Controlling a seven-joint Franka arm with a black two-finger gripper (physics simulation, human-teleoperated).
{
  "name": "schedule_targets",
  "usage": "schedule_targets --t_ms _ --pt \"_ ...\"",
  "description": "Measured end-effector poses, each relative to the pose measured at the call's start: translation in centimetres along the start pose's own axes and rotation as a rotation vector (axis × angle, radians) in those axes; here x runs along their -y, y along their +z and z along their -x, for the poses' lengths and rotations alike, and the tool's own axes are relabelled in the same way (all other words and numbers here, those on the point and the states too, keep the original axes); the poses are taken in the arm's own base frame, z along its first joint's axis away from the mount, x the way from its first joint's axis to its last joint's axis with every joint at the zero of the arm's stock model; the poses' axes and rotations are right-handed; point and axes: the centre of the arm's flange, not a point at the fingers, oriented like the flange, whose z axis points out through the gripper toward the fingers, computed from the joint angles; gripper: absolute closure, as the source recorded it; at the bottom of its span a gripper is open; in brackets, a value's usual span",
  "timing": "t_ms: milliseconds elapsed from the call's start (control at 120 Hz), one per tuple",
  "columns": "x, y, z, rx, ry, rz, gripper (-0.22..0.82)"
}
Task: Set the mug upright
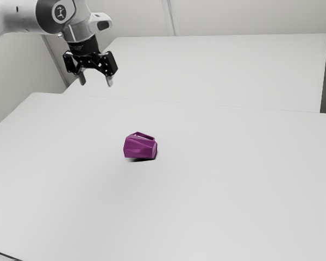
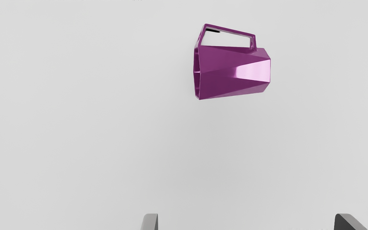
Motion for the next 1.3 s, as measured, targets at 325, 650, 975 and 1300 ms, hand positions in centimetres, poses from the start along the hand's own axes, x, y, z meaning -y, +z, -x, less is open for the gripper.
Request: schedule_targets --t_ms 325,650,975,1300 --pt "1.3 1.0 0.2 0.028 -0.035 0.017 0.00" --pt "5.0 7.2 -1.3 0.100 -0.142 0.178 0.00" --pt "6.6 16.0 -4.0 0.070 -0.109 0.381 0.00" --pt "8.9 23.2 -5.5 0.037 -0.052 0.562 0.00"
